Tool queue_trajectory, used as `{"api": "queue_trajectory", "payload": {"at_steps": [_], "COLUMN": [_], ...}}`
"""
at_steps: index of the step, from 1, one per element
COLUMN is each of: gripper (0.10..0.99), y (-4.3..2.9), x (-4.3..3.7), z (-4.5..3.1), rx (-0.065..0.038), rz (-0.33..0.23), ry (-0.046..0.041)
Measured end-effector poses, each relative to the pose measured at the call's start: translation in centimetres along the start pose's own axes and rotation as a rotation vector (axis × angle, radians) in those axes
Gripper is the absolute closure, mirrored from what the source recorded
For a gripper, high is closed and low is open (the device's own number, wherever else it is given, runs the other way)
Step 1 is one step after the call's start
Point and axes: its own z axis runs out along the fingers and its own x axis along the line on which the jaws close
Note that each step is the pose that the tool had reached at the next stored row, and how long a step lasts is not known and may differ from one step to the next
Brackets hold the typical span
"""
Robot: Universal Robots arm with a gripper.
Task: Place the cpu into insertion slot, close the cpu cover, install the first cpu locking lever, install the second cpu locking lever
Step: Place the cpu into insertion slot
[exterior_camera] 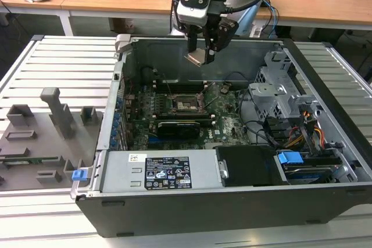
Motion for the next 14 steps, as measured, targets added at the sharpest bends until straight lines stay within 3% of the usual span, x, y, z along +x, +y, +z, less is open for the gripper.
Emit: {"api": "queue_trajectory", "payload": {"at_steps": [14], "gripper": [0.565], "y": [-0.03], "x": [0.03], "z": [0.02], "rx": [-0.003], "rz": [0.154], "ry": [-0.0131]}}
